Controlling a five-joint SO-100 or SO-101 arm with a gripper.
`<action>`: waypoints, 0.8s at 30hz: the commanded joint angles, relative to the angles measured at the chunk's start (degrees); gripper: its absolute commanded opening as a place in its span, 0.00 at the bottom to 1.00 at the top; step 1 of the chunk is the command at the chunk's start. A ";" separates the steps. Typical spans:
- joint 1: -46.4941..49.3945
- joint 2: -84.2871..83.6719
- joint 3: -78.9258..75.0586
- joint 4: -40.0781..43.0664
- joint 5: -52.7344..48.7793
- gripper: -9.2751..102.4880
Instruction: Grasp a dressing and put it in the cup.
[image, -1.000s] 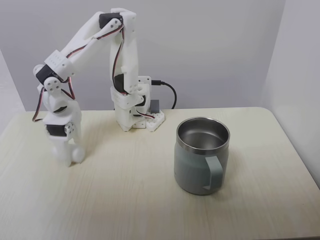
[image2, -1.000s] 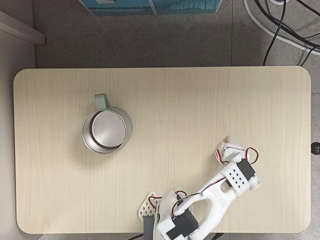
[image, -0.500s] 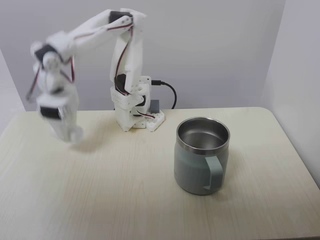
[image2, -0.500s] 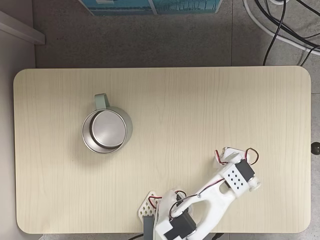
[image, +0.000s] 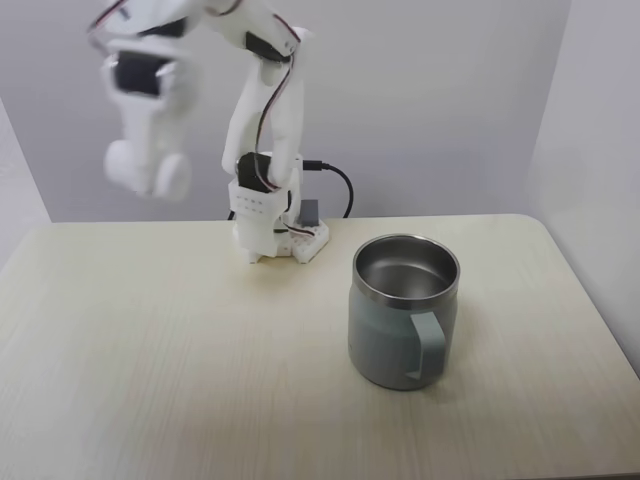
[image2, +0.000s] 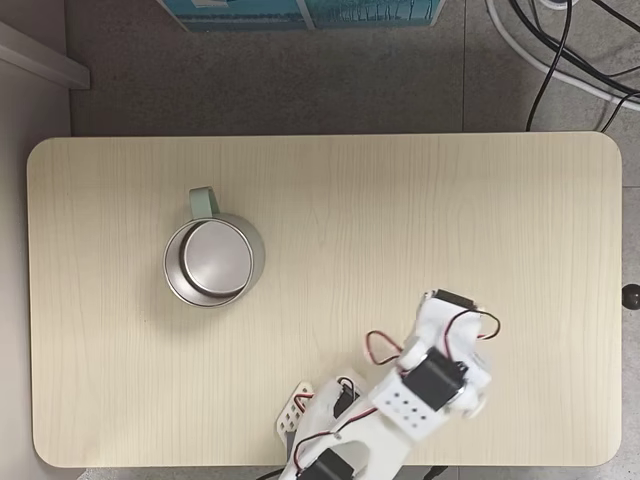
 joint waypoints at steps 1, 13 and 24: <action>-14.24 -1.85 2.20 -0.70 3.52 0.08; -51.24 6.86 -0.53 -12.13 11.16 0.08; -59.33 8.96 -15.29 -18.90 11.78 0.08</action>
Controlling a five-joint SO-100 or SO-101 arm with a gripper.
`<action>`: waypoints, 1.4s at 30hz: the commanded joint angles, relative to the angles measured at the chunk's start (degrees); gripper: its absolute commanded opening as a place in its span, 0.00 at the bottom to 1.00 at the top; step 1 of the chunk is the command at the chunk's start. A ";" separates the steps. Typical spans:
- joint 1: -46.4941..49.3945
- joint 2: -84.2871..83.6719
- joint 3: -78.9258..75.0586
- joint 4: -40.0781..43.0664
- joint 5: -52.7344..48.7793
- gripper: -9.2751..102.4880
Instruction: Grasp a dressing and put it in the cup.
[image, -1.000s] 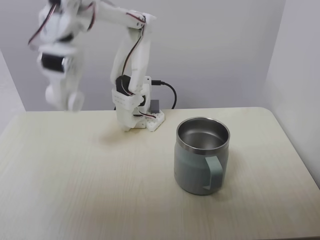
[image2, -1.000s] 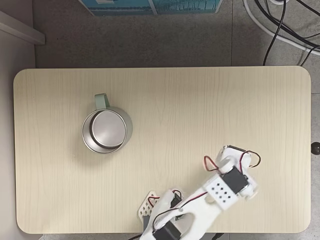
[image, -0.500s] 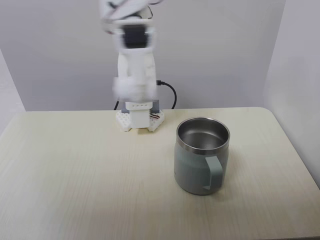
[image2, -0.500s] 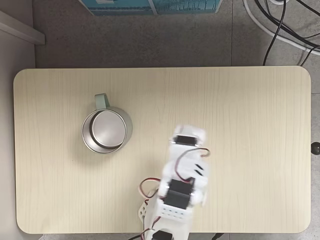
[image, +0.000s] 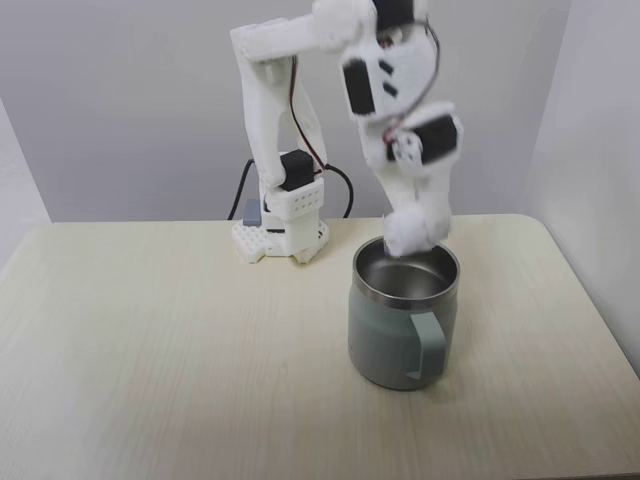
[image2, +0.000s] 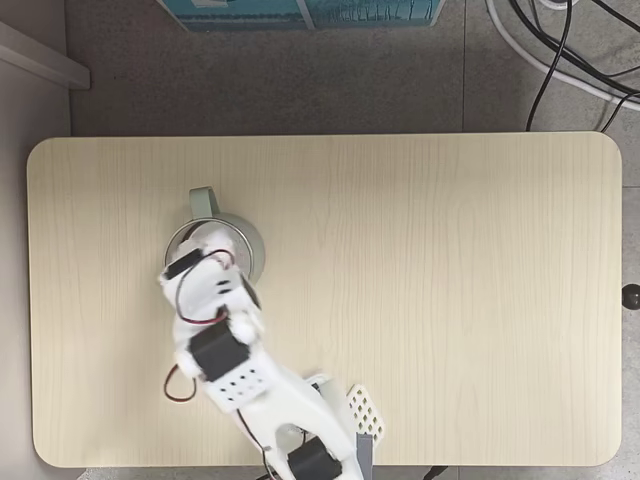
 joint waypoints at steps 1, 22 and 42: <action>0.35 -1.49 -1.93 -1.23 -0.79 0.08; 5.01 -10.55 -6.33 0.44 -3.16 0.40; 3.25 -13.62 -6.24 1.85 -2.81 0.39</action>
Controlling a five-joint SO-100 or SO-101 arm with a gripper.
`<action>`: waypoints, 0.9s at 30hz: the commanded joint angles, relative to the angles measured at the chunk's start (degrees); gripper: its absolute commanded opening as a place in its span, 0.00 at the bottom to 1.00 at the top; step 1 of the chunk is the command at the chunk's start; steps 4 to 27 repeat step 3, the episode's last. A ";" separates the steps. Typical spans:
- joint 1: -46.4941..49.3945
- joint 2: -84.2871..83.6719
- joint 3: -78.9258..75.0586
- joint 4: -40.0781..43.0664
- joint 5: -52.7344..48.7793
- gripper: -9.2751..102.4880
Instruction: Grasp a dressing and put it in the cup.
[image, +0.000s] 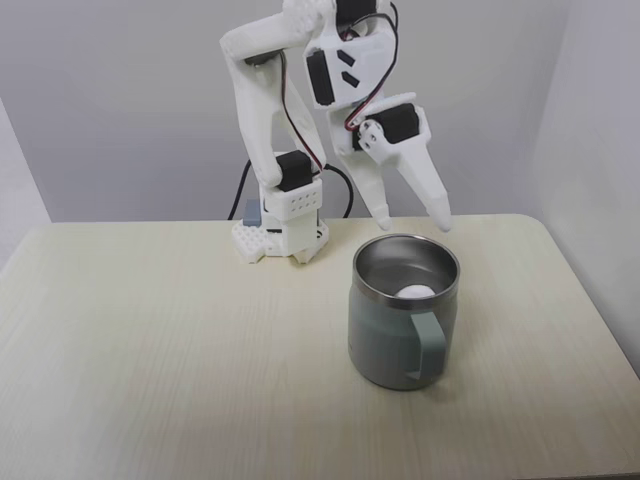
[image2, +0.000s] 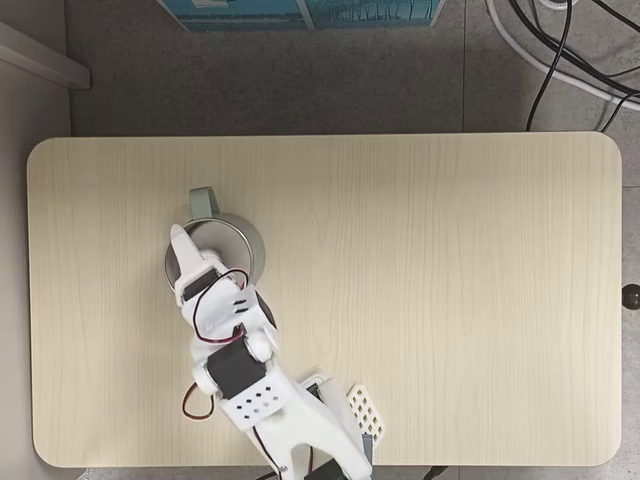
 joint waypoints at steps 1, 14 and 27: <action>-0.62 -0.97 0.62 0.35 0.26 0.39; -0.62 -0.97 0.62 0.35 0.26 0.39; -0.62 -0.97 0.62 0.35 0.26 0.39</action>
